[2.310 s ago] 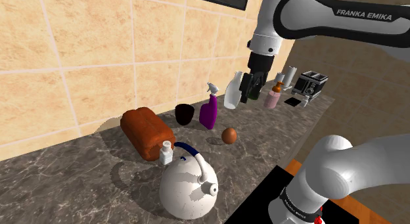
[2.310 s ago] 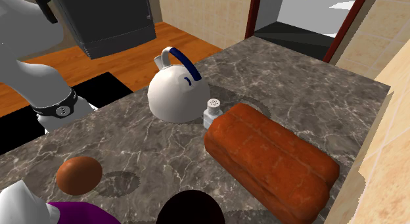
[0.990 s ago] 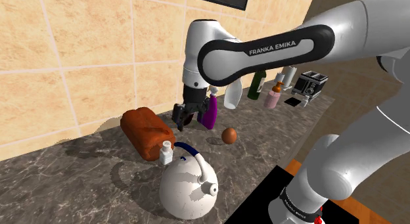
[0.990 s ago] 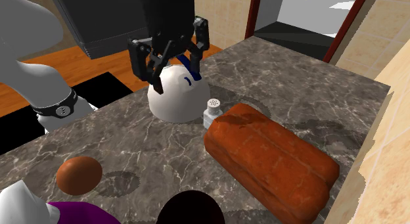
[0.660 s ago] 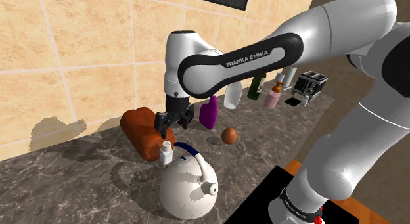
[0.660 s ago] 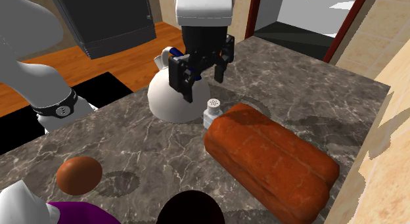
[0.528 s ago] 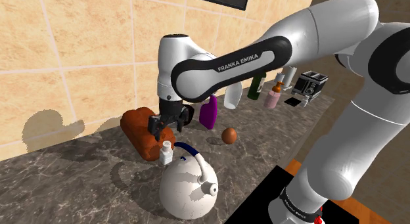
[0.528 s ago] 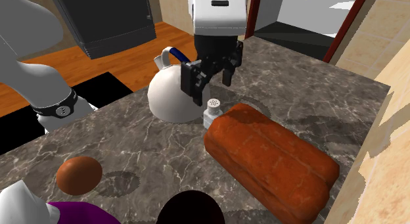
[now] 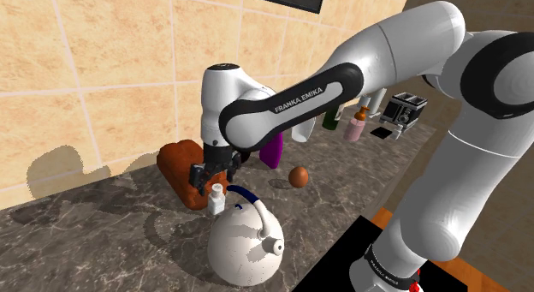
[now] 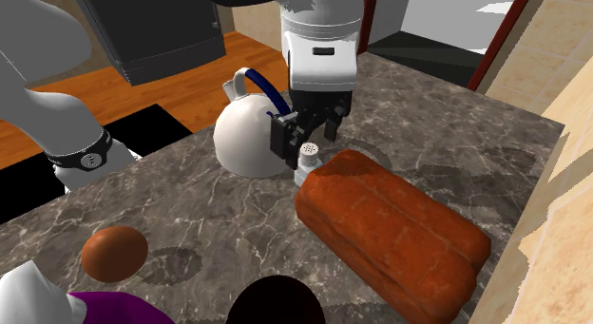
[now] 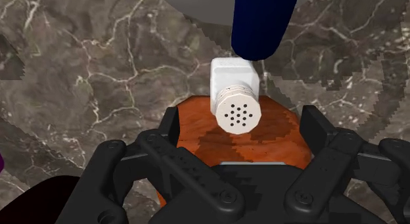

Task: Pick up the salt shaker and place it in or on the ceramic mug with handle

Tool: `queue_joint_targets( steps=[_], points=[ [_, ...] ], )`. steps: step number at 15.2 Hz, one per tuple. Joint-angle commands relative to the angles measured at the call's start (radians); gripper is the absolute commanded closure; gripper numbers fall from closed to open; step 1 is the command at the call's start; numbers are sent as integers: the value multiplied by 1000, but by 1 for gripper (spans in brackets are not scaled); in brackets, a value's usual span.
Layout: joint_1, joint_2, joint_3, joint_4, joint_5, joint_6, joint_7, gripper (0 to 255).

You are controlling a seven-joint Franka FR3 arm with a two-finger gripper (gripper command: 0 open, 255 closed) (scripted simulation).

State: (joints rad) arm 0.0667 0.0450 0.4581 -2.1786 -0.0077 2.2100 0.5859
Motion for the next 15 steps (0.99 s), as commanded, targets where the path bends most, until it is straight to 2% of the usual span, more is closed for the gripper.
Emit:
queue_joint_targets(
  steps=[1, 7, 8, 15],
  points=[
    [-1, 4, -1, -7, -2, 11, 0, 0],
    [-1, 4, -1, -6, -2, 10, 0, 0],
    [-1, 4, -1, -6, -2, 10, 0, 255],
    [-1, 4, -1, -7, -2, 11, 0, 255]
  ],
)
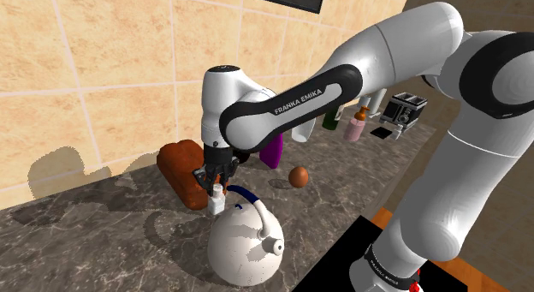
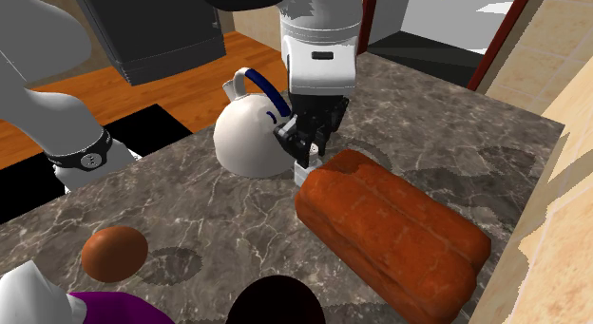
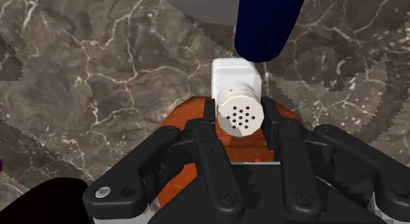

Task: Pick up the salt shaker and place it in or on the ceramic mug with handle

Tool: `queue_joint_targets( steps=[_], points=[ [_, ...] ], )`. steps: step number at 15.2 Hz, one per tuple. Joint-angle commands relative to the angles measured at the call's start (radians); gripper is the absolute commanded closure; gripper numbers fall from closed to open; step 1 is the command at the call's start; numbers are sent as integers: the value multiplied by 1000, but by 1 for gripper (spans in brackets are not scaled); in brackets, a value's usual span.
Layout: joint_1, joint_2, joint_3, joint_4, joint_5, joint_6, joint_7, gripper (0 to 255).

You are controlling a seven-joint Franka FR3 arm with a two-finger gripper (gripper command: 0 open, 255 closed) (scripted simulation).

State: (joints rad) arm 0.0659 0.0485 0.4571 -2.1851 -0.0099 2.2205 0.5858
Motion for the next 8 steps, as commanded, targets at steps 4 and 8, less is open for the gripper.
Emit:
queue_joint_targets(
  steps=[4, 8],
  points=[
    [-1, -15, 0, 12, 9, -26, -6, 255],
    [-3, -43, 0, 39, 23, -78, -16, 255]
  ],
)
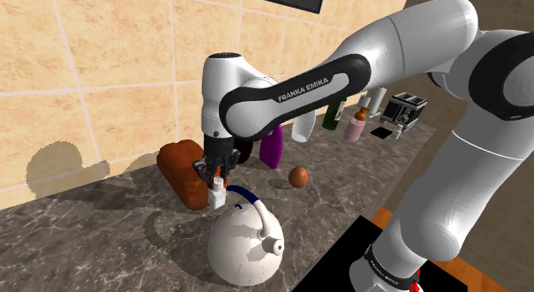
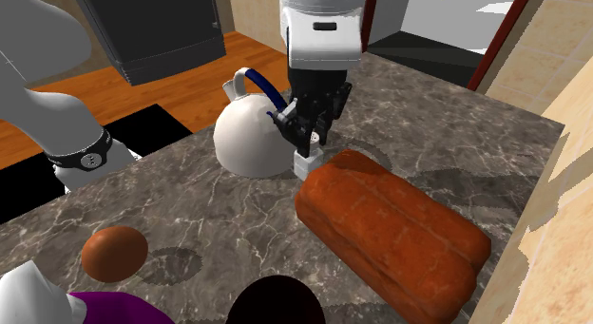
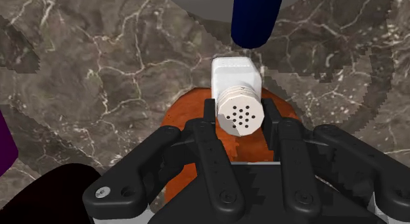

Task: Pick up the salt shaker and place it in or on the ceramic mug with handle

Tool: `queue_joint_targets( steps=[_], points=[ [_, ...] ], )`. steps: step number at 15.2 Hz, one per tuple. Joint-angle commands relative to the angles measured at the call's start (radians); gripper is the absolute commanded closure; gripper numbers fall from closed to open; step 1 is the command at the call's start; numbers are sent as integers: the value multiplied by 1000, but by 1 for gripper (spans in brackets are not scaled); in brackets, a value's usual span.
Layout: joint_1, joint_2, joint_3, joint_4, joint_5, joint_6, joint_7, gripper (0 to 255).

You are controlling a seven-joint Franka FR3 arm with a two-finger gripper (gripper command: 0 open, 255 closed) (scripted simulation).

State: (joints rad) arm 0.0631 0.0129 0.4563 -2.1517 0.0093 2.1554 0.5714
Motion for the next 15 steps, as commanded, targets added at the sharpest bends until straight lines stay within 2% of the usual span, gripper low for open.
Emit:
queue_joint_targets(
  steps=[1, 15],
  points=[
    [0, -14, 0, 13, 7, -26, -4, 255],
    [-4, -79, -7, 138, 36, -211, -24, 255]
  ],
)
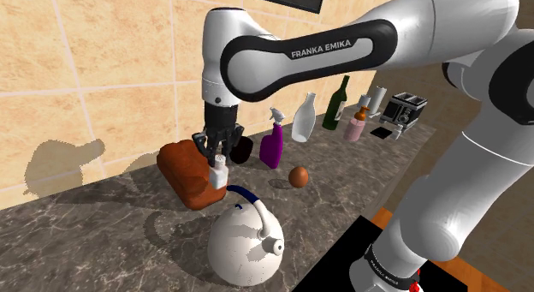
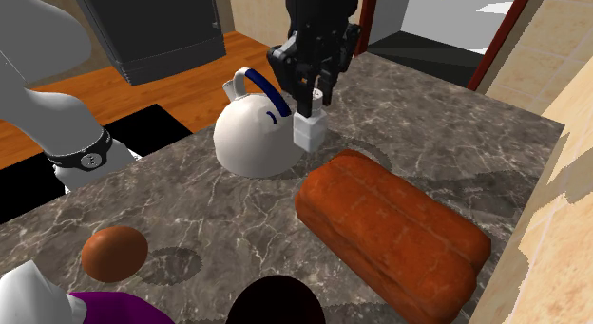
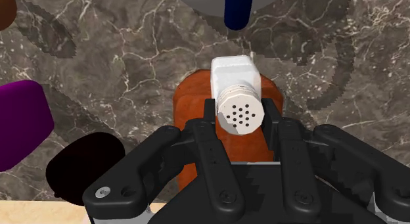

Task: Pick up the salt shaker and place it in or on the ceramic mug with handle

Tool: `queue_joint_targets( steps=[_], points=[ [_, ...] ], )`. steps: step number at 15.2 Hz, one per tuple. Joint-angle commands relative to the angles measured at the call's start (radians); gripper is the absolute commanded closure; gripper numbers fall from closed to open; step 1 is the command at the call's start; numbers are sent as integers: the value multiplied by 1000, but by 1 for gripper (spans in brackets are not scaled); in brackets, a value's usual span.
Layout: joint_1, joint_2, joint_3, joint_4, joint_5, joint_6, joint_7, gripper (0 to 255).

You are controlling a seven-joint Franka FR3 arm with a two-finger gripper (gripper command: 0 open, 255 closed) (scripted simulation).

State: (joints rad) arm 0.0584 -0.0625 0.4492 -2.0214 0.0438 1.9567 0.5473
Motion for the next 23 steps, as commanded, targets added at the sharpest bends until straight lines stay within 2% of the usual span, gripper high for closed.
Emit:
queue_joint_targets(
  steps=[1, 12, 23],
  points=[
    [0, -7, 0, 19, 3, -25, -1, 255],
    [-3, -24, -5, 143, 8, -165, -4, 255],
    [-115, 73, -128, 304, -36, -241, -227, 255]
  ],
)
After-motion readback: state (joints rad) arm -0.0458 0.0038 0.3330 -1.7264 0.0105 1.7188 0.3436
